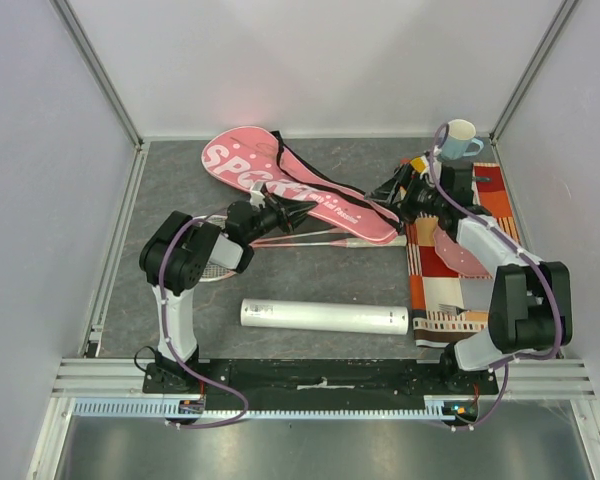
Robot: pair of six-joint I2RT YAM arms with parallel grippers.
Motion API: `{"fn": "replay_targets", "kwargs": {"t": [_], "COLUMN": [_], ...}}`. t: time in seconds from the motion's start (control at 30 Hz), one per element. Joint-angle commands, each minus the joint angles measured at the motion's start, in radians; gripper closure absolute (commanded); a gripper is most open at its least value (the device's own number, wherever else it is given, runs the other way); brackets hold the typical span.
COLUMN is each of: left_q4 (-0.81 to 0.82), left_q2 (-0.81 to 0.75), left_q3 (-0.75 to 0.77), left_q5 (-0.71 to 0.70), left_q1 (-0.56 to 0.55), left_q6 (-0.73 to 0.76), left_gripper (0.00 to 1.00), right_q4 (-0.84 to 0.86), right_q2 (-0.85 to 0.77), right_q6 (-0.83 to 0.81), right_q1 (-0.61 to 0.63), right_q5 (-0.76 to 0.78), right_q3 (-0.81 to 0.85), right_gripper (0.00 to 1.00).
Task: Pack up the badminton gear
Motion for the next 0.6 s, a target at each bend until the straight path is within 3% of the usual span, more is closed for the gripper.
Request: {"fn": "replay_targets", "kwargs": {"t": [0.0, 0.17, 0.27, 0.3, 0.37, 0.4, 0.43, 0.47, 0.57], "left_q4": [0.097, 0.08, 0.049, 0.016, -0.035, -0.087, -0.192, -0.284, -0.643], "left_q2": [-0.073, -0.093, -0.105, -0.117, -0.139, -0.175, -0.203, -0.229, -0.368], "left_q3": [0.034, 0.021, 0.0, -0.008, -0.035, -0.042, -0.048, -0.045, -0.028], "left_q5": [0.043, 0.046, 0.063, 0.071, 0.103, 0.115, 0.132, 0.17, 0.195], "left_q1": [0.002, 0.0, -0.001, 0.0, 0.002, 0.005, 0.006, 0.009, 0.025], "left_q6": [0.062, 0.087, 0.114, 0.121, 0.156, 0.18, 0.211, 0.296, 0.514], "left_gripper": [0.98, 0.98, 0.98, 0.95, 0.81, 0.65, 0.49, 0.4, 0.35], "right_q4": [0.123, 0.229, 0.258, 0.287, 0.298, 0.298, 0.288, 0.277, 0.249], "right_q2": [0.022, 0.042, 0.05, 0.056, 0.056, 0.047, 0.035, 0.0, -0.08], "right_q6": [0.062, 0.13, 0.131, 0.13, 0.107, 0.057, 0.02, -0.02, -0.198], "right_q1": [0.066, 0.075, 0.076, 0.078, 0.096, 0.102, 0.124, 0.132, 0.174], "right_q5": [-0.07, -0.06, 0.011, 0.013, 0.005, 0.011, 0.046, 0.071, 0.244], "right_q3": [-0.031, -0.043, -0.022, -0.015, 0.014, 0.023, 0.04, 0.046, 0.061], "right_gripper": [0.08, 0.21, 0.52, 0.7, 0.92, 1.0, 1.0, 1.0, 1.0]}}
